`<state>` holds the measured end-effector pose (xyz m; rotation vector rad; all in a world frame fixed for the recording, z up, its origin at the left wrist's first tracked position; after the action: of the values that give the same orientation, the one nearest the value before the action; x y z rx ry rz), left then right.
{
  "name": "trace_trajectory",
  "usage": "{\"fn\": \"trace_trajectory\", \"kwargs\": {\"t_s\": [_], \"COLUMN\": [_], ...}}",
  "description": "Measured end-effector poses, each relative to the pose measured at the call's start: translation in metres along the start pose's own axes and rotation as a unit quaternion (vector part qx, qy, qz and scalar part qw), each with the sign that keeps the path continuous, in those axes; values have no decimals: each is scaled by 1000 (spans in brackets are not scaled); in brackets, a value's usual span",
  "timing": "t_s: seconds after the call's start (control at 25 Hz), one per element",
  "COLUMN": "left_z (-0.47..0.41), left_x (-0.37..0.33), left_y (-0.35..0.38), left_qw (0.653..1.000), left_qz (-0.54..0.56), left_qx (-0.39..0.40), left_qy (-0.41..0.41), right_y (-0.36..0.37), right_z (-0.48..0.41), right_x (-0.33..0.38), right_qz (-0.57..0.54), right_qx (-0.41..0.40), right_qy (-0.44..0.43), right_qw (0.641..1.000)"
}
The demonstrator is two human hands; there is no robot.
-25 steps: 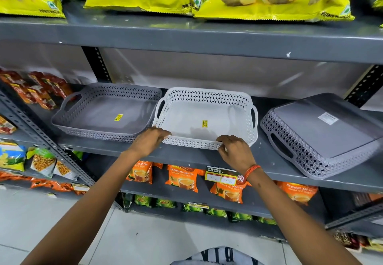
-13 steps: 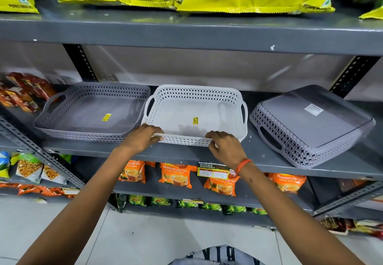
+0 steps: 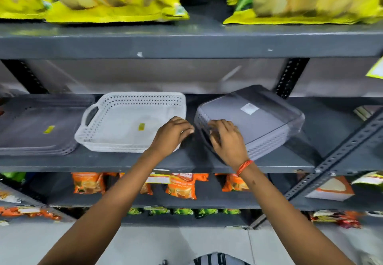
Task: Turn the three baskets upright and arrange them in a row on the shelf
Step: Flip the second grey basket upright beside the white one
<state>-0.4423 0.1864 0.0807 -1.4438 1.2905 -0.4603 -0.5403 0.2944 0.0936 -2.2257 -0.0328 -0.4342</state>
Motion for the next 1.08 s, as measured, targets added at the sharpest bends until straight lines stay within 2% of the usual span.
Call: {"fn": "trace_trajectory", "kwargs": {"t_s": [0.12,0.2,0.28,0.36,0.44,0.52,0.72,0.76,0.8,0.84,0.92,1.0,1.08], "left_z": [-13,-12,-10,-14,-21,-27,-25,-27,-29,-33,-41,-49,-53], "left_x": [-14,-18,-23,-30,-34,-43,-84,-96,-106,-111,-113,-100,-73], "left_y": [56,85,100,107,111,111,86,78,67,54,33,26,33], "left_qw": [997,992,993,993,988,986,997,998,998,995,975,928,851], "left_qz": [19,3,-18,-38,-47,-38,-28,1,46,97,203,344,475], "left_qx": [65,107,111,112,140,156,74,54,26,-9,-64,-78,-76], "left_qy": [-45,-60,-32,25,39,37,0,-8,-19,-32,-59,-117,-209], "right_y": [-30,-39,-38,-28,-25,-33,-43,-40,-32,-24,-6,11,28], "right_z": [19,40,60,73,80,79,83,81,75,66,44,26,19], "right_x": [-76,-127,-165,-188,-200,-207,-225,-226,-224,-219,-202,-180,-164], "right_qz": [27,21,-70,-194,-251,-274,-328,-336,-340,-334,-270,-168,-85], "right_qx": [-42,-82,-107,-113,-127,-165,-267,-263,-238,-194,-72,53,147], "right_qy": [117,230,352,445,476,478,532,530,515,488,404,279,169], "right_qw": [992,969,927,867,834,818,733,733,750,783,871,944,971]}}
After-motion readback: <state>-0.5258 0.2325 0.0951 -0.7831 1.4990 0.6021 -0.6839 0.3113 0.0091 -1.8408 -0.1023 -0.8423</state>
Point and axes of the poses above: each hand's wrist, its own z-axis away from the middle knuckle, its own y-axis out of the palm, x = y × z, the point moved 9 cm from there along -z, towards the middle knuckle
